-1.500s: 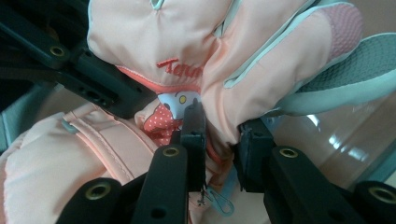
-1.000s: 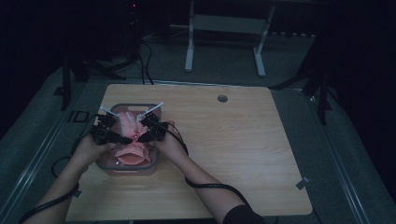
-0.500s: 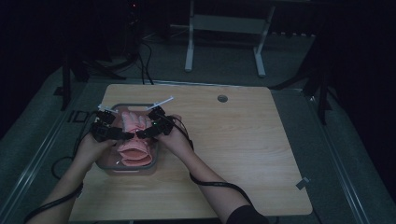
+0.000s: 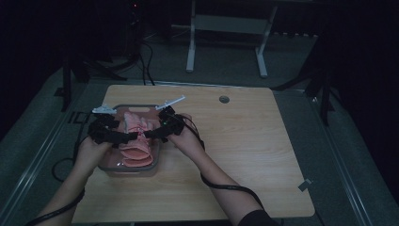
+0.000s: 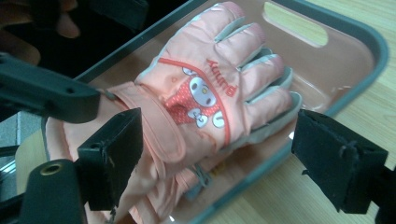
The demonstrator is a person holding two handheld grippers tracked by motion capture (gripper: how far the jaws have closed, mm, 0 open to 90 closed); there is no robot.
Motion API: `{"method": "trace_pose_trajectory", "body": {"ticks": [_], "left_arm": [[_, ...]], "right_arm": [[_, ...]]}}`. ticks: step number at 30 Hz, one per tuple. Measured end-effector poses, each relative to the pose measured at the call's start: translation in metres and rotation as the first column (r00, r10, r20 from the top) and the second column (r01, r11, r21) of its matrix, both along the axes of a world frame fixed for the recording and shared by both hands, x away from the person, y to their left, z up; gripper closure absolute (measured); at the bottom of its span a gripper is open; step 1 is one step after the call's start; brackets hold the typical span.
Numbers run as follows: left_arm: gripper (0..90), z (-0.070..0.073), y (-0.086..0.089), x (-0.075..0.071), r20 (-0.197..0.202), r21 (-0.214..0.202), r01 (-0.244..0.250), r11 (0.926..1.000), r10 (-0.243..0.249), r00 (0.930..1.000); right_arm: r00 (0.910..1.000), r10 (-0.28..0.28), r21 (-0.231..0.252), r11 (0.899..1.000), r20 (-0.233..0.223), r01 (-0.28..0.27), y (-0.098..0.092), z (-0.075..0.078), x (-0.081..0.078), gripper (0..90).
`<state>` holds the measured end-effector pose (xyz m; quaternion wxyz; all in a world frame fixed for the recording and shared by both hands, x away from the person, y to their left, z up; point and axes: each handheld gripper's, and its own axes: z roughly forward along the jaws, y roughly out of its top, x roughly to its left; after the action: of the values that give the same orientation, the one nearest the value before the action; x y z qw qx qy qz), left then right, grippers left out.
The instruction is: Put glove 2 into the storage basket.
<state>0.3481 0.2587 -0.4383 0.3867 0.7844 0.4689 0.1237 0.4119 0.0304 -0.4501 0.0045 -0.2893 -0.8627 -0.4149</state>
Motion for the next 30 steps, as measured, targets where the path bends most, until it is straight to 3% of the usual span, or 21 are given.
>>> {"method": "trace_pose_trajectory", "body": {"ticks": [5,9,14,22,24,30], "left_arm": [[1.3,0.011,-0.022,-0.011,0.056,0.025,0.039,0.9989,-0.041,0.9976],[1.3,0.018,-0.039,-0.017,0.072,-0.002,0.092,0.9958,-0.091,0.9932],[1.4,0.02,-0.063,-0.026,0.087,0.003,0.157,0.9876,-0.157,0.9838],[1.4,0.017,-0.1,-0.037,0.098,-0.013,0.256,0.9666,-0.253,0.9624],[1.4,0.016,-0.108,-0.04,0.101,0.004,0.269,0.963,-0.268,0.9581],[1.4,0.011,-0.137,-0.052,0.134,0.032,0.328,0.9443,-0.329,0.9348]], "right_arm": [[1.0,0.004,0.0,1.0,0.007,-0.004,-0.016,0.001,-0.003,16.6],[0.9998,-0.004,0.003,1.0,0.019,0.004,-0.032,0.003,-0.006,16.6],[0.9996,-0.017,-0.004,1.0,0.021,0.017,-0.053,0.001,-0.008,16.6],[0.9995,-0.025,-0.01,1.0,0.02,0.026,-0.084,-0.005,-0.013,16.5],[0.9993,-0.026,-0.008,1.0,0.027,0.026,-0.092,-0.005,-0.015,16.4],[0.999,-0.028,-0.014,1.0,0.036,0.028,-0.115,-0.01,-0.021,15.6]]}}
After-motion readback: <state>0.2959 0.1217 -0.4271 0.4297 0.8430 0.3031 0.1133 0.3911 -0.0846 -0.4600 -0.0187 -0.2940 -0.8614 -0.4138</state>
